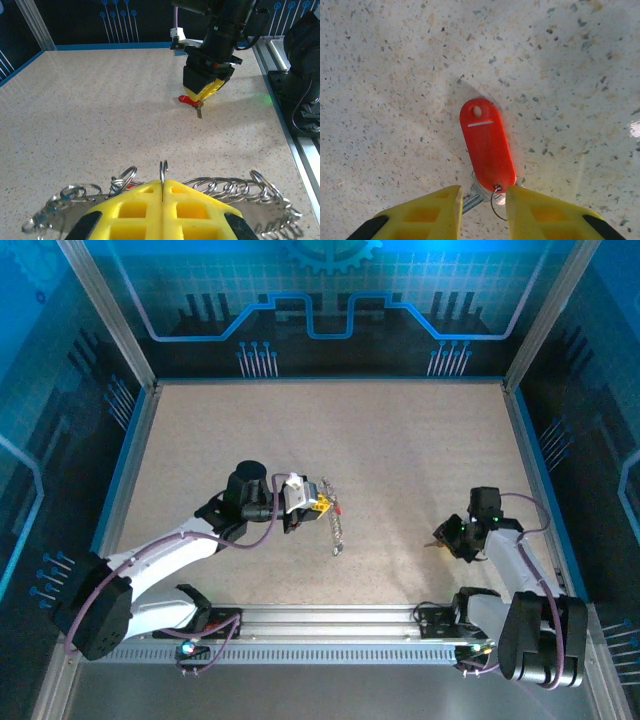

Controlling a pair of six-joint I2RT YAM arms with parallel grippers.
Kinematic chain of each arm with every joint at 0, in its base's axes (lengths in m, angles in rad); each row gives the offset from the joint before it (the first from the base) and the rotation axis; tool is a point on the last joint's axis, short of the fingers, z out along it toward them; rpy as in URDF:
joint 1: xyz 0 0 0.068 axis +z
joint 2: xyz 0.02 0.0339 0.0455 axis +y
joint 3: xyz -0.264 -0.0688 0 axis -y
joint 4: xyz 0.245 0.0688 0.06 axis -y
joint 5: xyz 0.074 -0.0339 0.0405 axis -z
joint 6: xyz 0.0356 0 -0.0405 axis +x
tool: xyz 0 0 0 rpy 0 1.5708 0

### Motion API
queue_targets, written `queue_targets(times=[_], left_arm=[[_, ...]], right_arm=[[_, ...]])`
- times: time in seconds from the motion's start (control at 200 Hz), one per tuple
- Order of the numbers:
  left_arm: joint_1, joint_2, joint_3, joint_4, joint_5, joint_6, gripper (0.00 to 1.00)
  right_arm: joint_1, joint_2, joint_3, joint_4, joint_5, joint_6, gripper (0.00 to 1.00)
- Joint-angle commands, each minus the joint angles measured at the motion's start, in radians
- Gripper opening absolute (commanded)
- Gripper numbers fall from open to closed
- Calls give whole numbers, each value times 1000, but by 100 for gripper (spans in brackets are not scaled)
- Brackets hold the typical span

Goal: Put the keys on the keyring

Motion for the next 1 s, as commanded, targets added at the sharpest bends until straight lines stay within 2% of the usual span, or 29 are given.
queue_targets(times=[0.0,0.4,0.685,0.995], left_arm=[[-5,-23,34,7,2,24,0],[-6,-13,34,6,0,24,0],[-6,-8,37,4,5,24,0],[-6,-7,39,-1,3,27,0]], right_arm=[[23,20,27,-26,16,-11,29],[53,-21,113,-185,166,33,29],[63,107,164,-222,159,-36,23],[112,172,165,-182,144,-86,27]])
